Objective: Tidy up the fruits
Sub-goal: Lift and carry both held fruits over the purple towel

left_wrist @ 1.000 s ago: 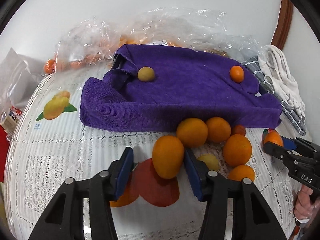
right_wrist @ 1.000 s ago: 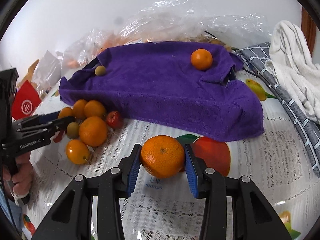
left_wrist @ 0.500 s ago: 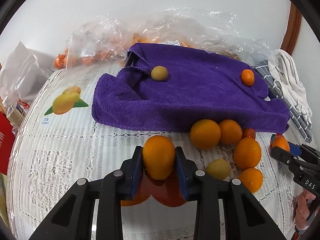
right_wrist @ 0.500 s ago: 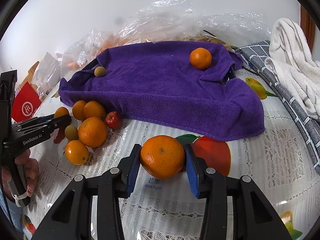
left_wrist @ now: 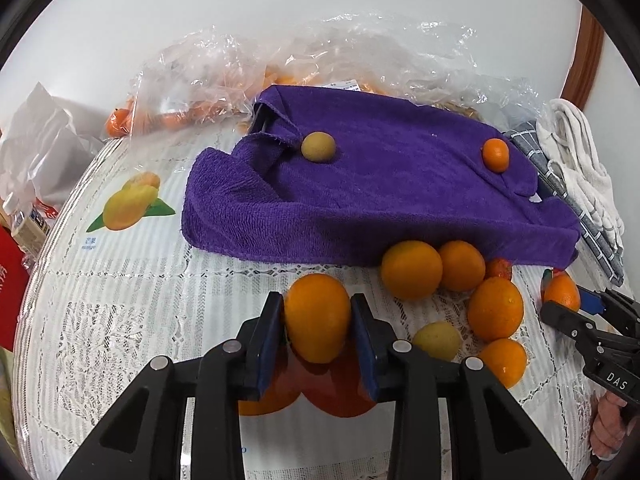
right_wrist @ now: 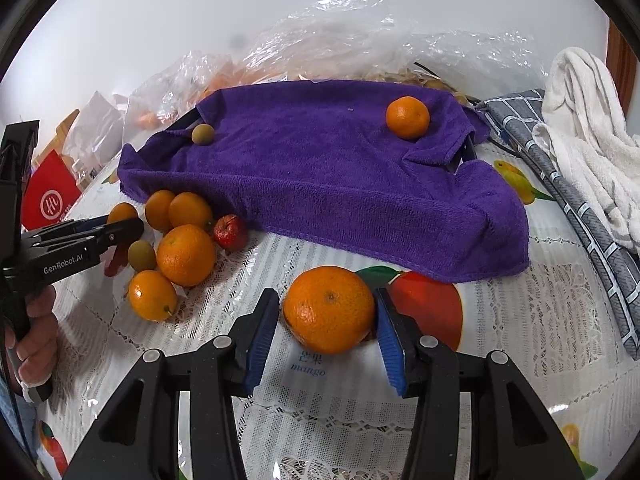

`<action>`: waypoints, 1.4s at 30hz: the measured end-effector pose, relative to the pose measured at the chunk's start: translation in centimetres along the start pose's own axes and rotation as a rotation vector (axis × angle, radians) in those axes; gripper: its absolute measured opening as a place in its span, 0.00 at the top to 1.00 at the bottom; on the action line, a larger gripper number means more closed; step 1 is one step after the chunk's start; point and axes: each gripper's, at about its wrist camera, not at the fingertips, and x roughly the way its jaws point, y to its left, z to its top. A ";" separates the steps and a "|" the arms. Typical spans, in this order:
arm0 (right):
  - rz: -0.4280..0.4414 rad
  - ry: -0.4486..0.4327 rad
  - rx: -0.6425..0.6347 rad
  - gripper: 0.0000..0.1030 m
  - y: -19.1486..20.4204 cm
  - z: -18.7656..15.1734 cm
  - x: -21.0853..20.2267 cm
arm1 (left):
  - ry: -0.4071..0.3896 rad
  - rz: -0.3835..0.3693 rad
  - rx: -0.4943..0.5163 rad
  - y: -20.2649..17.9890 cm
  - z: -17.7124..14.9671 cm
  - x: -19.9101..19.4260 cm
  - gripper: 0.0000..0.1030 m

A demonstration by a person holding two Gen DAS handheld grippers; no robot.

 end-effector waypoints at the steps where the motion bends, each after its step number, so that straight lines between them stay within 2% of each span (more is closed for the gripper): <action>1: -0.003 0.001 -0.005 0.54 0.0 0.0 0.0 | -0.002 0.002 -0.002 0.0 0.0 -0.1 0.71; 4: -0.031 0.003 -0.030 0.58 0.2 -0.2 -0.2 | -0.008 -0.012 -0.013 0.3 0.0 -0.2 0.71; 10: -0.029 -0.012 -0.011 0.60 -0.2 -0.2 -0.4 | -0.017 -0.042 -0.050 0.9 0.1 -0.4 0.71; 19: -0.015 -0.134 0.030 0.60 -0.8 0.2 -2.5 | -0.088 -0.071 -0.056 0.6 0.3 -1.8 0.71; 26: -0.010 -0.194 0.047 0.59 -1.1 0.3 -3.6 | -0.147 -0.090 -0.062 0.6 0.4 -3.1 0.71; 35: -0.025 -0.238 0.080 0.59 -1.7 0.3 -4.2 | -0.267 -0.033 -0.054 0.7 0.7 -5.2 0.71; 42: -0.035 -0.284 0.099 0.59 -2.0 0.3 -5.0 | -0.288 -0.015 -0.007 -0.2 0.7 -5.5 0.71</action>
